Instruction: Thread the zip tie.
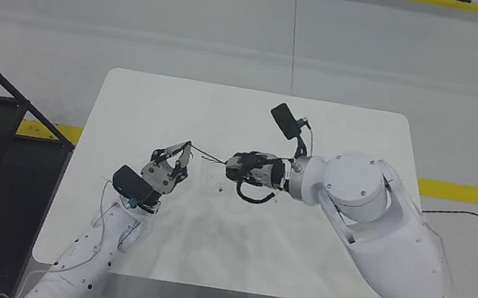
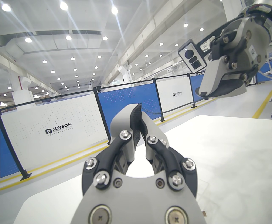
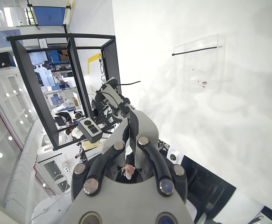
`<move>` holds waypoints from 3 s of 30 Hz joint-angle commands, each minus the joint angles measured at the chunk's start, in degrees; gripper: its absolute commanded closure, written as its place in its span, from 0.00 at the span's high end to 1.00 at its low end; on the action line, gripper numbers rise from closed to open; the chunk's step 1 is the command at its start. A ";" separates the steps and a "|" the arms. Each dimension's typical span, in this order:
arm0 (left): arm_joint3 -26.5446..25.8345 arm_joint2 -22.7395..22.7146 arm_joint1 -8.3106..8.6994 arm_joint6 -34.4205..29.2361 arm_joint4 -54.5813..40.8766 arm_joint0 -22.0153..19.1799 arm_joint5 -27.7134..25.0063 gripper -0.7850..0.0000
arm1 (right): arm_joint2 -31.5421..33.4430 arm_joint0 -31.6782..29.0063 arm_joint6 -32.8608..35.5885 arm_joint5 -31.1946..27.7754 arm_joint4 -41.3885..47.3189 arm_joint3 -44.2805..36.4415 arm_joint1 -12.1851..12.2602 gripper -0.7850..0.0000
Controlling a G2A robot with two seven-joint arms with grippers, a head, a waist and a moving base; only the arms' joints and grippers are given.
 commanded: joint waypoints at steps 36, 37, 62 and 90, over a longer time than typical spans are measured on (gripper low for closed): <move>0.00 0.00 0.00 0.00 0.00 0.00 0.00 0.00 | 3.62 -1.86 0.75 -6.56 6.28 -0.48 0.18 0.00; 0.00 0.00 0.00 0.00 0.00 0.00 0.00 0.00 | 3.54 -1.83 0.86 -6.66 6.30 -0.35 0.17 0.00; -2.91 -2.99 0.70 -0.70 0.28 1.67 -5.82 0.00 | 5.50 -3.11 1.74 -4.99 4.71 -0.74 1.07 0.00; -3.45 -4.96 2.19 3.05 5.14 2.43 -18.59 0.00 | 10.82 -8.34 10.99 -1.80 4.35 -3.44 3.86 0.00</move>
